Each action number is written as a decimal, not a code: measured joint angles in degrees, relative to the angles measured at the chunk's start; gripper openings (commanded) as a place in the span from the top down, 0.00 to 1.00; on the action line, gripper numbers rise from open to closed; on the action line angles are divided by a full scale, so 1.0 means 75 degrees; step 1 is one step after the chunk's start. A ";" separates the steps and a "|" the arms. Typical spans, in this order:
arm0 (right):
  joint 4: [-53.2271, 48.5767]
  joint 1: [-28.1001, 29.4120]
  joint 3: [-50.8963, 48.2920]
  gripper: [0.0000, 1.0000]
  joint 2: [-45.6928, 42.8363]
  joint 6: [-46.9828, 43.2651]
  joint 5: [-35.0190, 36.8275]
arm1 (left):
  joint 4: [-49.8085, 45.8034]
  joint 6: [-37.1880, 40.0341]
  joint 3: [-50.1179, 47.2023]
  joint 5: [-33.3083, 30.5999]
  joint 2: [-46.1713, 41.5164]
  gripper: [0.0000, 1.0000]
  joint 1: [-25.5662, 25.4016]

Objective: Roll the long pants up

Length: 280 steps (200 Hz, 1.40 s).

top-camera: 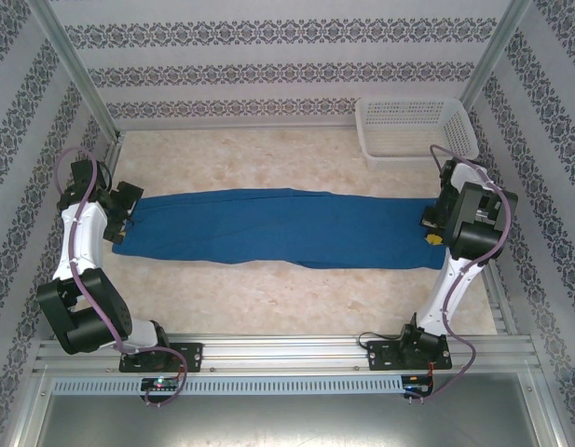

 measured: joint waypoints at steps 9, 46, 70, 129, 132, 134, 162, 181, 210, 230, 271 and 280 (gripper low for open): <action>0.0017 -0.0015 0.0000 1.00 -0.0035 0.0023 -0.0070 | 0.0000 0.0000 0.0000 0.0003 0.0000 0.00 0.0000; -0.0047 -0.0006 0.0452 1.00 -0.0501 0.0160 -0.0437 | 0.0006 -0.0009 -0.0026 0.0026 -0.0029 0.00 0.0000; -0.0157 0.0070 0.1075 1.00 -0.1128 0.0271 -0.0772 | 0.0006 -0.0038 -0.0105 0.0035 -0.0064 0.00 0.0000; -0.0979 0.1029 0.2731 1.00 -0.1947 0.0402 -0.1154 | 0.0006 -0.0058 -0.0108 0.0154 -0.0064 0.00 0.0000; -0.1040 0.1151 0.2815 1.00 -0.1964 0.0434 -0.1169 | 0.0006 -0.0058 -0.0108 0.0166 -0.0064 0.00 0.0000; -0.1058 0.1192 0.2850 1.00 -0.1970 0.0440 -0.1183 | 0.0006 -0.0058 -0.0108 0.0175 -0.0064 0.00 0.0000; -0.1346 0.2133 0.3281 1.00 -0.2119 0.0729 -0.1521 | 0.0006 -0.0058 -0.0108 0.0210 -0.0064 0.00 0.0000; -0.1463 0.2815 0.3462 1.00 -0.2224 0.1017 -0.1722 | 0.0006 -0.0058 -0.0108 0.0230 -0.0076 0.00 0.0000; -0.1524 0.3993 0.3870 1.00 -0.2241 0.1559 -0.1926 | 0.0006 -0.0064 -0.0108 0.0283 -0.0143 0.00 0.0000; -0.1504 0.4849 0.4237 1.00 -0.2226 0.2008 -0.2046 | 0.0006 -0.0087 -0.0108 0.0353 -0.0189 0.00 0.0000; -0.1087 0.6391 0.5170 1.00 -0.1725 0.2938 -0.2159 | 0.0006 -0.0172 -0.0102 0.0460 -0.0195 0.00 0.0000; -0.0959 0.6691 0.5348 1.00 -0.1483 0.3133 -0.2168 | 0.0006 -0.0187 -0.0102 0.0490 -0.0195 0.00 0.0000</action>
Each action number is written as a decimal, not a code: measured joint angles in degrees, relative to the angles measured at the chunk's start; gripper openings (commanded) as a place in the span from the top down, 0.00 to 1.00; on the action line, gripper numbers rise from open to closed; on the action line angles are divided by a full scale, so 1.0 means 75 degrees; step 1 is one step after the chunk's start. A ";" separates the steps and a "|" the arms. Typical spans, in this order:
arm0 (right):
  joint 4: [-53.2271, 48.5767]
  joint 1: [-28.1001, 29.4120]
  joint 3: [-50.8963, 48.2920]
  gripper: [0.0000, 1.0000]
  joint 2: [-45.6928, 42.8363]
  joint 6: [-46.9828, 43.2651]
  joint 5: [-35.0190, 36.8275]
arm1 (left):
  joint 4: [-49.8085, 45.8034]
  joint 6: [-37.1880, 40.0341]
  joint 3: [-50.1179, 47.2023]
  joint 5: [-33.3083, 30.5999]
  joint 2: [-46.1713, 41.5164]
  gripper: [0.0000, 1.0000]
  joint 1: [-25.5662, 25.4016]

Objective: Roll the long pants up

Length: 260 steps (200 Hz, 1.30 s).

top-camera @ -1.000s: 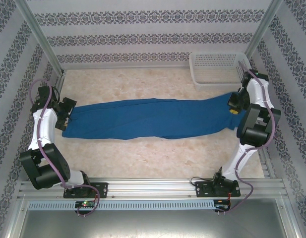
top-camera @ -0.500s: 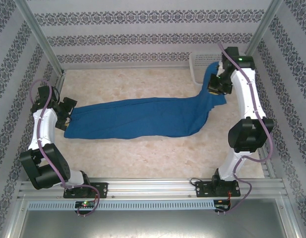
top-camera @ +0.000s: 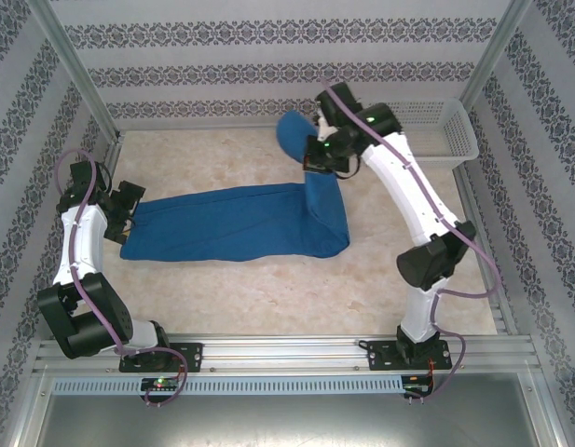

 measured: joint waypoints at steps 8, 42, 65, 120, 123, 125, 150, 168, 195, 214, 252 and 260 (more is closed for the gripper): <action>0.0128 0.0242 0.0166 1.00 0.0242 0.0160 -0.0015 | -0.0006 -0.0020 0.0015 0.0026 0.0000 0.00 0.0000; 0.0796 0.1046 0.0597 1.00 0.1291 0.0793 -0.0070 | -0.0003 -0.0050 0.0242 0.0117 0.0000 0.00 0.0000; 0.1163 0.1390 0.1000 1.00 0.1982 0.1207 -0.0184 | -0.0006 -0.0047 0.0405 0.0117 -0.0015 0.00 0.0000; 0.1687 0.1781 0.2398 1.00 0.3010 0.1961 -0.0364 | -0.0055 -0.0044 0.0533 0.0143 -0.0111 0.00 0.0000; 0.1711 0.1804 0.2404 1.00 0.3010 0.1985 -0.0364 | -0.0058 -0.0044 0.0530 0.0143 -0.0111 0.00 0.0000; 0.1731 0.1813 0.2416 1.00 0.3008 0.2005 -0.0367 | -0.0061 -0.0044 0.0530 0.0143 -0.0111 0.00 0.0000; 0.1897 0.1894 0.2498 1.00 0.3010 0.2224 -0.0382 | -0.0064 -0.0044 0.0533 0.0146 -0.0114 0.00 0.0000; 0.2049 0.1999 0.2498 1.00 0.3045 0.2363 -0.0391 | -0.0064 -0.0044 0.0530 0.0169 -0.0114 0.00 0.0000; 0.2422 0.2215 0.2509 1.00 0.3273 0.2611 -0.0478 | -0.0082 -0.0044 0.0533 0.0204 -0.0134 0.00 0.0000; 0.2745 0.2340 0.2509 1.00 0.3512 0.2827 -0.0580 | -0.0131 -0.0041 0.0533 0.0227 -0.0178 0.00 0.0000; 0.3404 0.2468 0.2509 1.00 0.3923 0.3284 -0.0708 | -0.0204 -0.0041 0.0533 0.0280 -0.0236 0.00 0.0000; 0.3555 0.2486 0.2509 1.00 0.3987 0.3401 -0.0723 | -0.0204 -0.0038 0.0533 0.0286 -0.0236 0.00 0.0000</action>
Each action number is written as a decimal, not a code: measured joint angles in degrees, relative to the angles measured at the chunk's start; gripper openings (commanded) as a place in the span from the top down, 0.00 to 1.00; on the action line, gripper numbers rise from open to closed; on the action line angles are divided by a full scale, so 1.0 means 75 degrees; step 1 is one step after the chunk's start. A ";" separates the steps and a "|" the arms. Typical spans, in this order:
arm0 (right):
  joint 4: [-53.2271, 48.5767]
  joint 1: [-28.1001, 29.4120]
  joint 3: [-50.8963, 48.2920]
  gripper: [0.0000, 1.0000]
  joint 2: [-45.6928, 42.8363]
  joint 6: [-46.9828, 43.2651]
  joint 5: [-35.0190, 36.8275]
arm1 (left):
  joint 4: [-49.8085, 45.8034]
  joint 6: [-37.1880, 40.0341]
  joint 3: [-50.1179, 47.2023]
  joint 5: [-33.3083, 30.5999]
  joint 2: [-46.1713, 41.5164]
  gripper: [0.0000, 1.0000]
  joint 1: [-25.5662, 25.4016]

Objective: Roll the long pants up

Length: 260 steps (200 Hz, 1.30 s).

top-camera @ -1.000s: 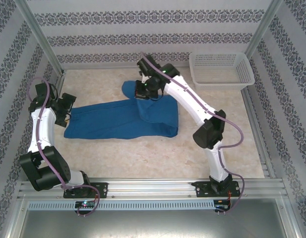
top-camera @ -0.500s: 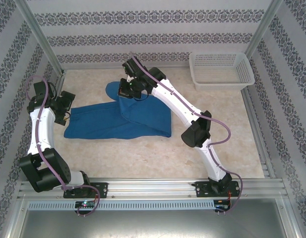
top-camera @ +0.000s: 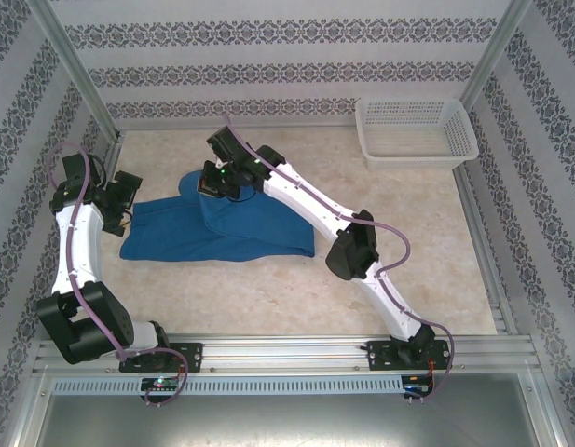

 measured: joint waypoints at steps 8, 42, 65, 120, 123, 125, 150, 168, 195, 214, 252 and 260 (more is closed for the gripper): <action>0.0154 0.0012 0.0000 1.00 0.0076 0.0114 -0.0009 | 0.0000 -0.0003 0.0000 0.0000 0.0000 0.00 0.0000; 0.0641 0.0149 0.0149 1.00 0.0519 0.0539 -0.0070 | 0.0000 0.0000 -0.0003 0.0029 0.0000 0.00 0.0003; 0.0863 0.0283 0.0251 1.00 0.0796 0.0720 -0.0125 | 0.0000 0.0000 -0.0003 0.0035 0.0000 0.00 0.0012; 0.1291 0.0379 0.0300 1.00 0.0944 0.1000 -0.0178 | 0.0000 0.0006 -0.0006 0.0061 0.0000 0.00 0.0099; 0.1323 0.0376 0.0315 1.00 0.0953 0.1020 -0.0178 | 0.0000 0.0006 -0.0006 0.0061 0.0000 0.00 0.0099; 0.1341 0.0376 0.0332 1.00 0.0962 0.1020 -0.0178 | 0.0000 0.0006 -0.0006 0.0061 0.0000 0.00 0.0099; 0.1411 0.0376 0.0373 1.00 0.1000 0.1040 -0.0175 | 0.0000 0.0029 -0.0006 0.0087 0.0000 0.00 0.0099; 0.1411 0.0358 0.0373 1.00 0.1000 0.1032 -0.0172 | 0.0000 0.0032 -0.0006 0.0093 0.0000 0.00 0.0099; 0.1448 0.0224 0.0373 1.00 0.1000 0.1011 -0.0143 | 0.0000 0.0032 -0.0006 0.0169 0.0000 0.00 0.0099; 0.1524 0.0114 0.0373 1.00 0.1000 0.1003 -0.0047 | 0.0000 0.0032 -0.0006 0.0210 0.0000 0.00 0.0099; 0.2055 0.0038 0.0545 0.15 0.1300 0.1052 0.0175 | 0.0038 0.0032 -0.0035 0.0344 -0.0017 0.00 0.0099; 0.2189 0.0067 0.0766 0.11 0.1545 0.1070 0.0175 | 0.0038 0.0029 -0.0041 0.0388 -0.0029 0.00 0.0099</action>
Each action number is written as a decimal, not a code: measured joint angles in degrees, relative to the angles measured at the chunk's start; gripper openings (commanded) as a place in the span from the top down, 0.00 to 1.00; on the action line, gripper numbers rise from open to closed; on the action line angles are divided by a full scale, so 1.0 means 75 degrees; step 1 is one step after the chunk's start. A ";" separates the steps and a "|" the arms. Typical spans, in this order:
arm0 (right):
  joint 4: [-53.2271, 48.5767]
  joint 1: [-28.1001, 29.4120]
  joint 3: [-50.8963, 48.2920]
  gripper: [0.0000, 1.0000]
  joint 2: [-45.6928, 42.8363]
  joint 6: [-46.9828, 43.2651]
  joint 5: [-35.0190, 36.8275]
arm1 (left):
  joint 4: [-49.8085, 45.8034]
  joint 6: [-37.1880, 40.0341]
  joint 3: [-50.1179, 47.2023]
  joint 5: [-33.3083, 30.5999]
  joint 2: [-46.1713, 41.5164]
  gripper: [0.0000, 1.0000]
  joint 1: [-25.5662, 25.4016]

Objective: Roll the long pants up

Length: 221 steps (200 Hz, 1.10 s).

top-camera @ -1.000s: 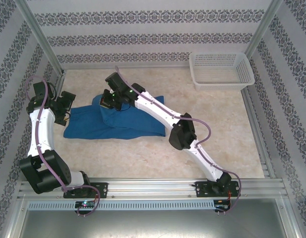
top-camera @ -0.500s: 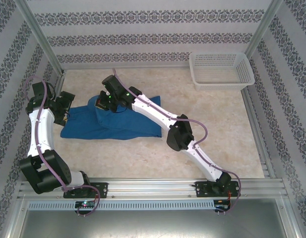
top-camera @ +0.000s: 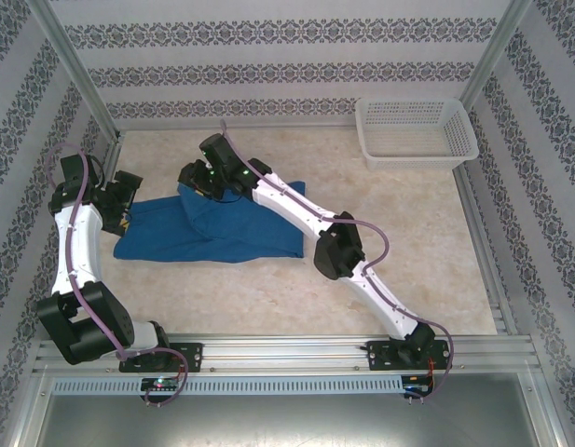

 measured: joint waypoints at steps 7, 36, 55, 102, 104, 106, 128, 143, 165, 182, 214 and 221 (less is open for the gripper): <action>0.0003 0.0047 0.0239 0.10 0.0245 -0.0006 -0.0003 | 0.0003 0.0000 -0.0006 0.0038 -0.0015 0.00 0.0000; -0.1151 0.0224 0.0711 0.21 0.0831 -0.0860 0.0152 | 0.0012 -0.0009 -0.0015 0.0254 -0.0233 0.28 0.0000; -0.1891 0.0224 -0.0475 0.82 0.0143 -0.1877 0.0577 | 0.0073 -0.0067 -0.0017 0.0402 -0.0525 1.00 -0.0020; -0.2844 -0.1113 -0.3663 1.00 -0.3206 -0.3893 0.1687 | 0.0691 -0.0565 -0.0160 0.0280 -0.1198 1.00 -0.1338; -0.2850 -0.1166 -0.3707 1.00 -0.3290 -0.3958 0.1705 | 0.0743 -0.0609 -0.0187 0.0268 -0.1204 1.00 -0.1451; -0.2850 -0.1244 -0.3771 1.00 -0.3421 -0.4039 0.1740 | 0.0775 -0.0635 -0.0207 0.0248 -0.1207 1.00 -0.1536; -0.2681 -0.2020 -0.4517 1.00 -0.4427 -0.4508 0.1955 | 0.1370 -0.1000 -0.0542 -0.0201 -0.1037 0.47 -0.2769; -0.2474 -0.2192 -0.5149 1.00 -0.4704 -0.4666 0.1938 | 0.1716 -0.1087 -0.0577 -0.0542 -0.0551 0.34 -0.3520; -0.2142 -0.2081 -0.6018 1.00 -0.4508 -0.4704 0.1623 | 0.1810 -0.0857 0.0055 -0.1000 0.0781 0.06 -0.4194; -0.2025 -0.1909 -0.6242 1.00 -0.4036 -0.4698 0.1314 | 0.1714 -0.0533 0.1023 -0.1306 0.1938 0.24 -0.4465; -0.1763 -0.1571 -0.6242 1.00 -0.3424 -0.4669 0.0822 | 0.1504 -0.0157 0.2538 -0.1711 0.3407 1.00 -0.4718; -0.1705 -0.1533 -0.6242 1.00 -0.3395 -0.4663 0.0737 | 0.1422 -0.0131 0.2736 -0.1786 0.3555 1.00 -0.4768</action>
